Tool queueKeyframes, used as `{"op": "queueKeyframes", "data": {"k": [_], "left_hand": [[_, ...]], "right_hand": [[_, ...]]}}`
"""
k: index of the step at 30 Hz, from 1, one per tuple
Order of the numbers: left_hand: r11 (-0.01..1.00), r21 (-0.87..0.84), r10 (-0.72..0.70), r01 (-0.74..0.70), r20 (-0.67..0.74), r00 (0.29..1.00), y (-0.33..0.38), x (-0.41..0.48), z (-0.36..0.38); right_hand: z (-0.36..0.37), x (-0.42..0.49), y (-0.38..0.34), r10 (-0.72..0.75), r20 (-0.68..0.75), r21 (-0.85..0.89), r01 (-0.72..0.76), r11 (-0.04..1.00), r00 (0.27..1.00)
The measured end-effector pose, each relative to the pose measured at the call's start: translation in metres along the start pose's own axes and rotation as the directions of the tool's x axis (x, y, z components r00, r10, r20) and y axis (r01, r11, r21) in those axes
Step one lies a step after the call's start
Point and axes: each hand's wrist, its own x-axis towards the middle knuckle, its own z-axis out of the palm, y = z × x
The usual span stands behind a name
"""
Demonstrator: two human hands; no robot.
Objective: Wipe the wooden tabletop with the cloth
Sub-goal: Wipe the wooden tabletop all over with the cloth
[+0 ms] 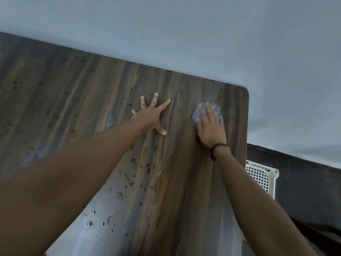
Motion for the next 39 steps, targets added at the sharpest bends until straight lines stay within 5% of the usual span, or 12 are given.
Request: {"op": "queueKeyframes", "data": {"k": [3, 9, 15, 21, 27, 33, 37, 39], "left_hand": [[0.999, 0.001, -0.046, 0.046, 0.029, 0.999, 0.007, 0.006, -0.008], [0.997, 0.006, -0.078, 0.078, 0.062, 0.995, 0.013, 0.008, -0.014], [0.996, 0.004, -0.094, 0.094, 0.05, 0.994, 0.012, 0.015, -0.012], [0.998, -0.004, -0.068, 0.068, 0.015, 0.998, 0.009, 0.015, -0.01], [0.997, -0.018, -0.08, 0.08, 0.013, 0.997, 0.009, 0.014, -0.012], [0.997, -0.01, -0.079, 0.079, 0.01, 0.997, 0.009, 0.015, -0.01], [0.996, -0.021, -0.084, 0.085, 0.019, 0.996, 0.01, 0.016, -0.012], [0.997, -0.02, -0.078, 0.078, 0.01, 0.997, 0.009, 0.017, -0.011]], "right_hand": [[-0.005, 0.032, 0.003, 0.161, 0.003, 0.07, -0.161, 0.984, 0.987], [0.009, -0.025, -0.011, -0.156, 0.038, -0.02, 0.157, 0.987, 0.987], [-0.013, 0.071, 0.019, 0.221, -0.029, 0.089, -0.218, 0.972, 0.975], [-0.001, 0.024, 0.01, -0.124, 0.014, -0.012, 0.124, 0.992, 0.992], [-0.024, 0.114, 0.041, 0.209, -0.018, 0.075, -0.207, 0.976, 0.978], [-0.012, 0.074, 0.024, -0.111, 0.01, -0.005, 0.111, 0.994, 0.994], [-0.027, 0.123, 0.03, 0.244, -0.005, 0.064, -0.243, 0.968, 0.97], [-0.017, 0.128, -0.001, 0.173, 0.008, 0.04, -0.173, 0.984, 0.985]]}}
